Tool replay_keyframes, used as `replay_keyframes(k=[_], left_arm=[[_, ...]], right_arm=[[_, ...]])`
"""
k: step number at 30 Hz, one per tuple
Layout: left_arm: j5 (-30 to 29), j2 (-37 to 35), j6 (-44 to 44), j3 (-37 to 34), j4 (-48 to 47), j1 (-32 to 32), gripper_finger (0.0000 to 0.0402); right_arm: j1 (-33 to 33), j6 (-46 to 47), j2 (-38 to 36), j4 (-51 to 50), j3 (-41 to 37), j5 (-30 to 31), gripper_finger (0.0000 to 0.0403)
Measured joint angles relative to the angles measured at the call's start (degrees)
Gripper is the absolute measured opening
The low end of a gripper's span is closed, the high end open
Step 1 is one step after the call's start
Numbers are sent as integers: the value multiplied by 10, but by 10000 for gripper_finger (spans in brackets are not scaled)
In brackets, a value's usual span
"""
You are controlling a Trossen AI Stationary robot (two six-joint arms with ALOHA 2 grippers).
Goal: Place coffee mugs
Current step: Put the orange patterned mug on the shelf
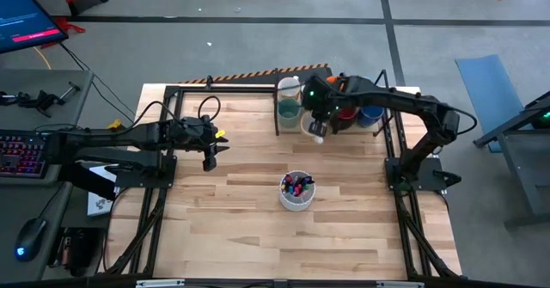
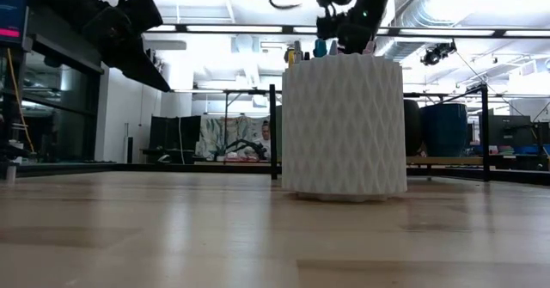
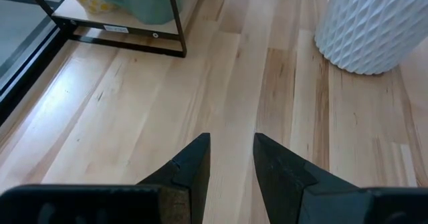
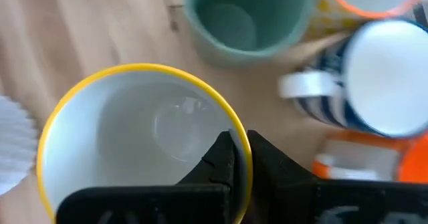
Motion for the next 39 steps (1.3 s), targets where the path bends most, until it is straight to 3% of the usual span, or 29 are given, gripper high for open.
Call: replay_keyframes(k=[11,39], left_arm=[[0,0,1,0,0,0,104],[0,0,-9,0,0,0,104]], right_arm=[[-77,-29,0,-3,-9,-28,0],[-91,-50,0,103,-78,-22,0]])
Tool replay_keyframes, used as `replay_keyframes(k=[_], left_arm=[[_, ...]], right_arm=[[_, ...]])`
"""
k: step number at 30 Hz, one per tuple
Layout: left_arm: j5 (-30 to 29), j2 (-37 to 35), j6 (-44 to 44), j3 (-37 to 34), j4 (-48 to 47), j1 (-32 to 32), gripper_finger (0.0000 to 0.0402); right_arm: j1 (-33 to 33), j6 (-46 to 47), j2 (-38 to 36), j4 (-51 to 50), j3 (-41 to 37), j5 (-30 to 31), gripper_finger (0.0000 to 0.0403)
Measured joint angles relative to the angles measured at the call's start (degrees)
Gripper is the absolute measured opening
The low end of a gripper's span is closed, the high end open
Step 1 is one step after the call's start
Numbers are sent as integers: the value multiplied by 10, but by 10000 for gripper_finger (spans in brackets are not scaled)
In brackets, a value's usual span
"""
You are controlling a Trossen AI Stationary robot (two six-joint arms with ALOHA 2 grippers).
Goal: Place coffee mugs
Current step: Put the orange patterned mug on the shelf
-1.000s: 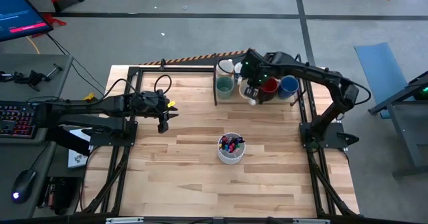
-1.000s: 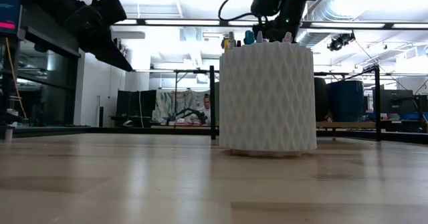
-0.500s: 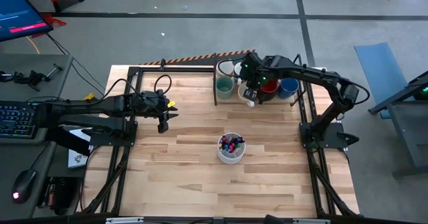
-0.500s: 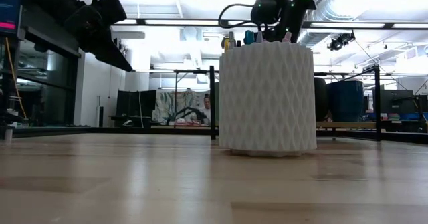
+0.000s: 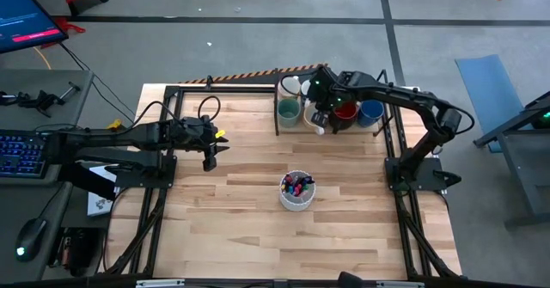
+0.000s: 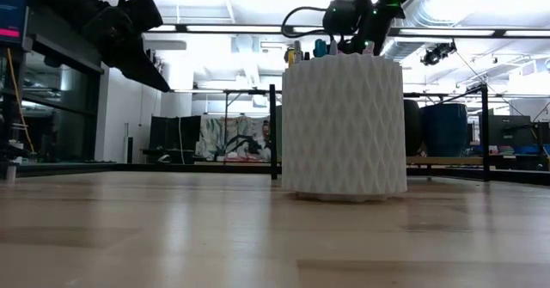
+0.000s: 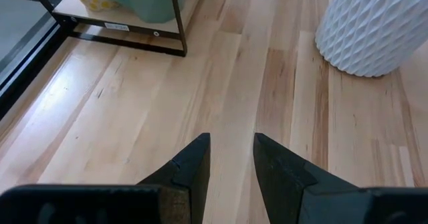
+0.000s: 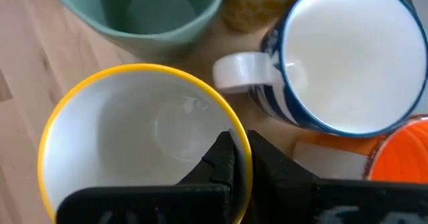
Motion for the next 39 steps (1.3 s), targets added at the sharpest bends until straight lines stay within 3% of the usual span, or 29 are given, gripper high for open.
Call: replay_keyframes(k=[15,39], left_arm=[[0,0,-1,0,0,0,104],[0,0,-1,0,0,0,104]], right_arm=[[-8,5,0,14,0,-9,36],[-8,-35,0,23,0,5,38]])
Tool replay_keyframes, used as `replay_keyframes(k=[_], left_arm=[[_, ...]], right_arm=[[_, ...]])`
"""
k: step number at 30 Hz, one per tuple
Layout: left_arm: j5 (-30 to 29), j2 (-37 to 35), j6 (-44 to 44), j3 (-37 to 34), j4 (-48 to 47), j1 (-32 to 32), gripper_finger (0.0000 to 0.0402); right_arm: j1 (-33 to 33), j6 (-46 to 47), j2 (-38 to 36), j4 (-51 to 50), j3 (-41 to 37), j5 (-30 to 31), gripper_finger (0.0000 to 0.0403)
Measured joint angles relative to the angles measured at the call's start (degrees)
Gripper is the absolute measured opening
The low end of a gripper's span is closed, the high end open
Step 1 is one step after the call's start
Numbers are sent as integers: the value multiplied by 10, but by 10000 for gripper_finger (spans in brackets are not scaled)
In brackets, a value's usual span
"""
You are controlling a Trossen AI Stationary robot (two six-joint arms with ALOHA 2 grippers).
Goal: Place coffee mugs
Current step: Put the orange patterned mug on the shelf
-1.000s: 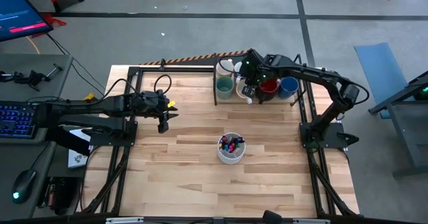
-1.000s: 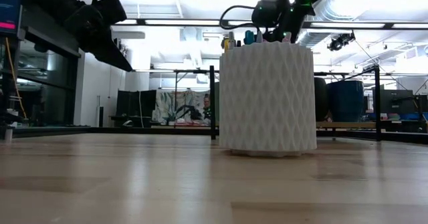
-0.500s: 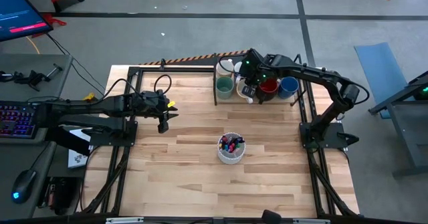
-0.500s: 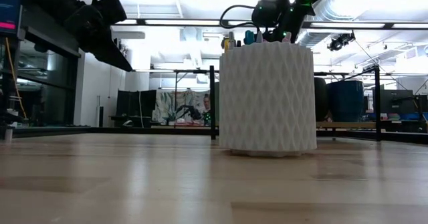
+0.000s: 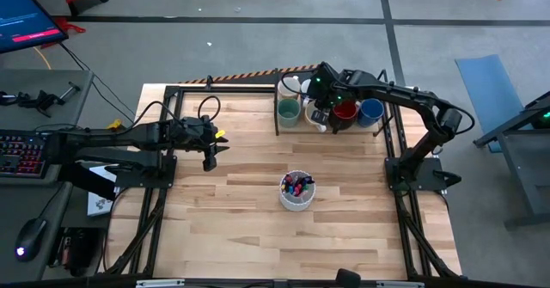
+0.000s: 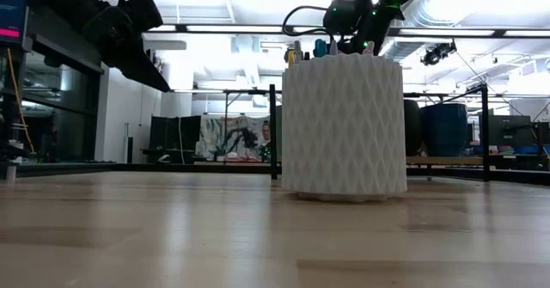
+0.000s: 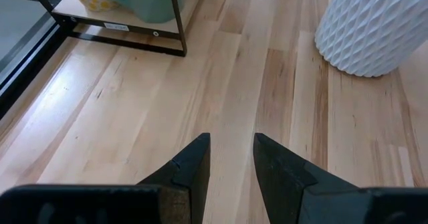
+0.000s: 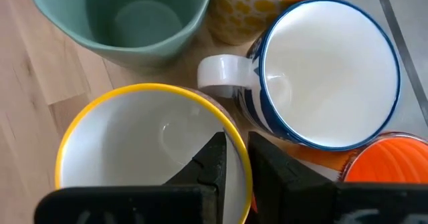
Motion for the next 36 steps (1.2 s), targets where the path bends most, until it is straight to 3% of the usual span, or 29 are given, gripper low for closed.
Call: replay_keyframes(k=[24,36], left_arm=[[0,0,0,0,0,0,104],[0,0,-10,0,0,0,104]], right_arm=[[-7,-5,30,-10,0,12,39],[-7,10,30,-13,4,16,102]])
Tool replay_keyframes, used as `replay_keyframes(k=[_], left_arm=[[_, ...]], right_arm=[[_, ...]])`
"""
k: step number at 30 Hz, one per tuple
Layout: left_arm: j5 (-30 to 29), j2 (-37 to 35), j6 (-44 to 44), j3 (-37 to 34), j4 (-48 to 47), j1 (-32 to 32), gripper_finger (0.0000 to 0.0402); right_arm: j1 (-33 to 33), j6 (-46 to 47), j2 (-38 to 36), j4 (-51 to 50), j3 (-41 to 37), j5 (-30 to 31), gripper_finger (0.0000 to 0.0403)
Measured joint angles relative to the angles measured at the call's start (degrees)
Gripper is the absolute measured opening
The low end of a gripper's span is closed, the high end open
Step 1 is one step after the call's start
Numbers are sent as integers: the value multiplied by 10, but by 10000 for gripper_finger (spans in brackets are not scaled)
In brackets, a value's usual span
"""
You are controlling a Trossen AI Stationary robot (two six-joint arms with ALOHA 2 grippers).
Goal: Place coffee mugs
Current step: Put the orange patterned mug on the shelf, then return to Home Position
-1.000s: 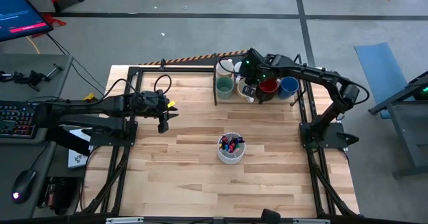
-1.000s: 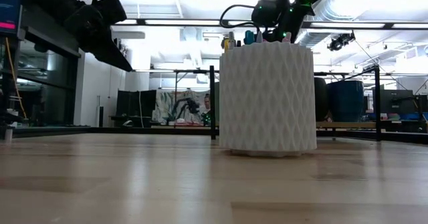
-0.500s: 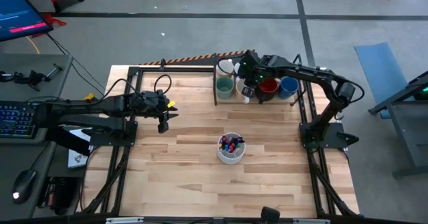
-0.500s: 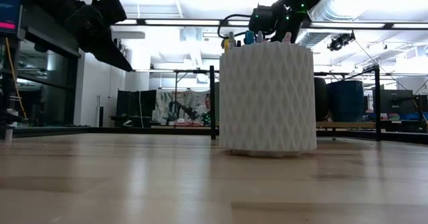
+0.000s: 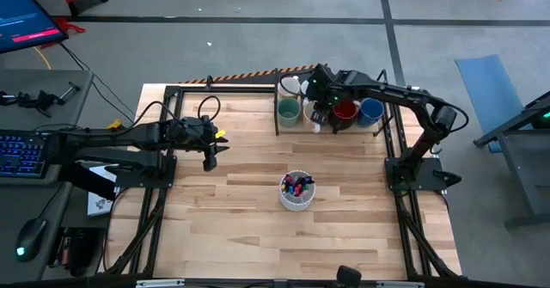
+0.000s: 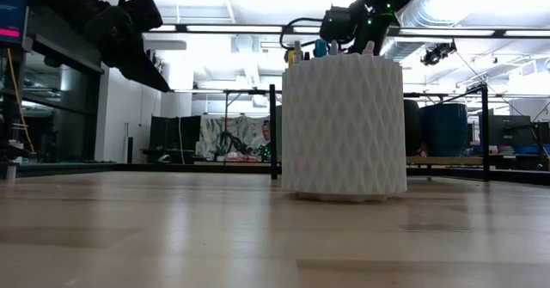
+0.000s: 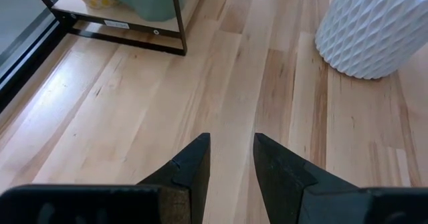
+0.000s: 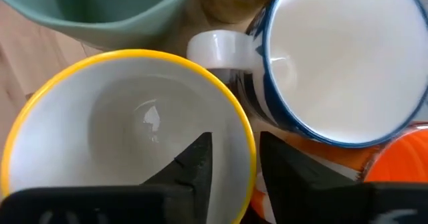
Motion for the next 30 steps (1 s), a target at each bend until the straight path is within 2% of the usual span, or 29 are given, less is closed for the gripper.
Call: replay_keyframes(k=[11,20,25,30], left_arm=[[0,0,0,0,0,0,104],[0,0,-12,0,0,0,104],[0,0,-25,0,0,0,104],[0,0,-25,0,0,0,104]], right_arm=[[5,20,-1,-119,105,24,113],[38,78,-1,-275,209,-15,114],[68,80,-16,-302,210,-32,114],[106,97,-81,-300,163,-30,114]])
